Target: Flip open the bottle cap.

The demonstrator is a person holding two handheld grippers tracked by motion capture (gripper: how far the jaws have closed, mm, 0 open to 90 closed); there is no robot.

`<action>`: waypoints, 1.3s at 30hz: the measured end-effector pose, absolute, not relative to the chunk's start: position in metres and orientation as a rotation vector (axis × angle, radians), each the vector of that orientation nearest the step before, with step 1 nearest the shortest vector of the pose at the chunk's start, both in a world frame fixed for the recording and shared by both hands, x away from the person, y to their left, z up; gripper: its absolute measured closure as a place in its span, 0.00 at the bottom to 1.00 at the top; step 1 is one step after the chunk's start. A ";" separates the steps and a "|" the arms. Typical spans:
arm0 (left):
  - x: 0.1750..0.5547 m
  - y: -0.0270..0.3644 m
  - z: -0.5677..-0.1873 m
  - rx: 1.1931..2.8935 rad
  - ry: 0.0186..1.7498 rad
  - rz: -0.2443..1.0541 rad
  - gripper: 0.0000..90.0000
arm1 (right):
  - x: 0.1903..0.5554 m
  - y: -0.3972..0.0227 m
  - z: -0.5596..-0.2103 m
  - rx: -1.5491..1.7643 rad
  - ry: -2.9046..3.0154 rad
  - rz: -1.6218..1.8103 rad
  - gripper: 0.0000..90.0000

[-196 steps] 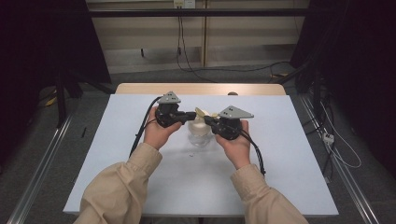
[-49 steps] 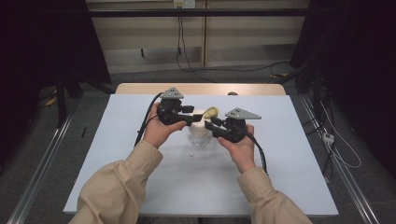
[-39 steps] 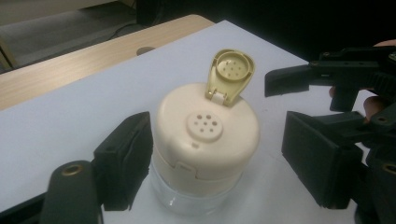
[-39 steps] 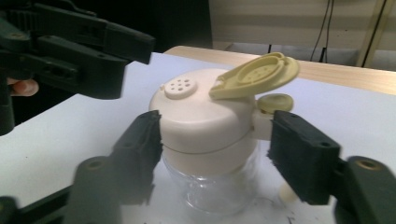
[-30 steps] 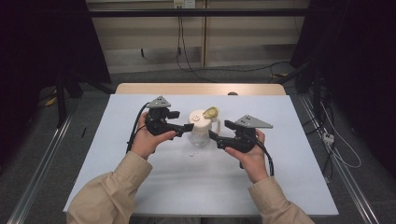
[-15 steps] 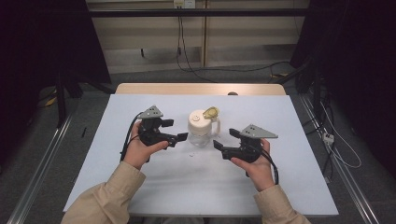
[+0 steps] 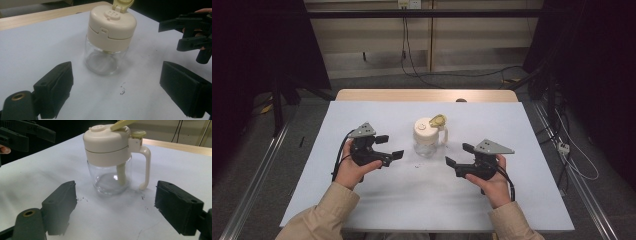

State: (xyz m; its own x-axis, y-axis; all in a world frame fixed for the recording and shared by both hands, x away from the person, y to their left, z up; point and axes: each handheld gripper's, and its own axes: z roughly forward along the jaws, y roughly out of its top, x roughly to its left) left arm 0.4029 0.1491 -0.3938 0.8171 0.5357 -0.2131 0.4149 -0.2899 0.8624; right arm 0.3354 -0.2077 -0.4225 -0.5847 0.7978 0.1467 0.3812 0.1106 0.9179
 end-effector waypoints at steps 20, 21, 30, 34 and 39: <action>0.393 0.182 -0.410 1.906 0.722 0.153 0.07 | 0.324 -0.227 -0.432 1.144 2.013 1.453 0.18; 0.393 0.184 -0.410 1.910 0.723 0.155 0.07 | 0.323 -0.227 -0.432 1.140 2.013 1.451 0.18; 0.387 0.197 -0.415 1.922 0.719 0.176 0.07 | 0.316 -0.240 -0.436 1.147 2.008 1.437 0.18; 0.384 0.200 -0.418 1.935 0.724 0.173 0.07 | 0.312 -0.246 -0.438 1.150 2.007 1.426 0.18; 0.380 0.203 -0.420 1.947 0.701 0.188 0.08 | 0.307 -0.252 -0.439 1.158 1.998 1.414 0.18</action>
State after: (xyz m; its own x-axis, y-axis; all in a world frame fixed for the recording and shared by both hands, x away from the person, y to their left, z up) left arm 0.3801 0.2028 -0.4201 0.8188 0.5487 -0.1689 0.3905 -0.3165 0.8645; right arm 0.3072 -0.2523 -0.4395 -0.5584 0.8215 0.1156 0.3821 0.1310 0.9148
